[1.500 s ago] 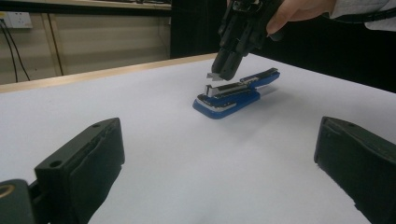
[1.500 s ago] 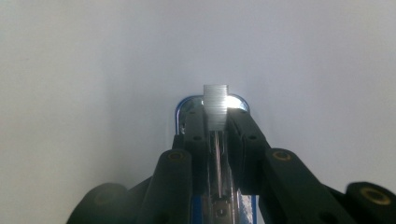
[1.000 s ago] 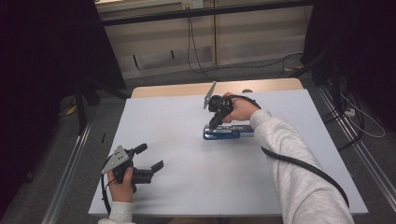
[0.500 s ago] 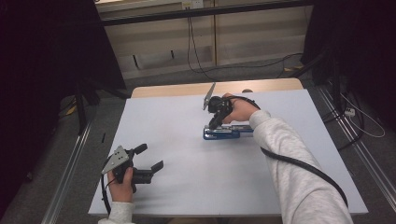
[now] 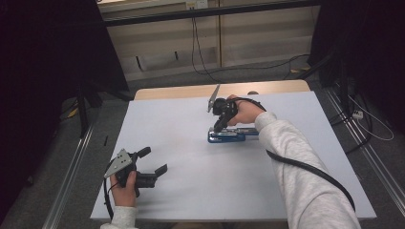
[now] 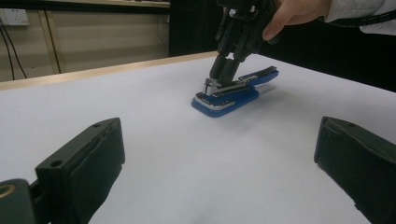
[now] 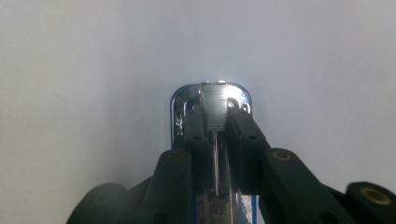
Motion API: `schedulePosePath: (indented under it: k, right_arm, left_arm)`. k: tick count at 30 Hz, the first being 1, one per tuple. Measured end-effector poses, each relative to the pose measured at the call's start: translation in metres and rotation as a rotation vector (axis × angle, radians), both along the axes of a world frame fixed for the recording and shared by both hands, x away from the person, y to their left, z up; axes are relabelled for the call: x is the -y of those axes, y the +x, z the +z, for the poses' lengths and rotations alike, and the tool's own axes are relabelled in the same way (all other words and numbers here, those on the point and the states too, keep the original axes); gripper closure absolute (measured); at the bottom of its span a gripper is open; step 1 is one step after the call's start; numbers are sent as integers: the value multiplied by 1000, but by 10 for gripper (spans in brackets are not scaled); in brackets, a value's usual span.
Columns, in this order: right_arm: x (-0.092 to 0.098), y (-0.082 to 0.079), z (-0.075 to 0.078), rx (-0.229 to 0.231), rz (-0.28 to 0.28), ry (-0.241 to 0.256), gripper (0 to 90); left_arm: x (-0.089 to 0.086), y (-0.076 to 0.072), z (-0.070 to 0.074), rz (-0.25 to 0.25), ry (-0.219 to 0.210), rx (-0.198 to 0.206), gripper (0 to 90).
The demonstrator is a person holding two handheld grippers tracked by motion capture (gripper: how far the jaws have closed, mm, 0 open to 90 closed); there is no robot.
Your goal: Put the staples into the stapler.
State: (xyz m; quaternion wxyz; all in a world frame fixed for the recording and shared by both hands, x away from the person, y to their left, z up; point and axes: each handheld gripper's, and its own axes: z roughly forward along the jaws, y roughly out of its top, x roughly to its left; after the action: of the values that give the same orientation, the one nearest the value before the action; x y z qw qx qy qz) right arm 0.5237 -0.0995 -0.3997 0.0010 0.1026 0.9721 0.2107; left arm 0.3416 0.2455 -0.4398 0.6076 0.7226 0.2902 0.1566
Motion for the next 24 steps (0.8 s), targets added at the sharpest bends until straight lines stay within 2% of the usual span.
schedulePosePath:
  k: [8, 12, 14, 17, 23, 24]
  right_arm:
    - [-1, 0, -2, 3, 10, -4, 785]
    - [-2, 0, -2, 5, -4, -2, 775]
    - [-1, 0, -2, 8, -10, 21, 700]
    - [1, -1, -1, 17, -20, 35, 686]
    - [23, -7, 2, 33, -92, 111, 546]
    - [27, -9, 2, 29, -122, 120, 521]
  left_arm:
    - [0, 0, 0, 1, -1, -1, 19]
    - [0, 0, 0, -1, 0, -1, 19]
    - [0, 1, 0, -4, 9, 1, 19]
    - [2, 2, -1, -9, -6, -8, 18]
    - [9, 6, -1, -36, -5, -26, 17]
    - [12, 8, 1, -29, 0, -20, 18]
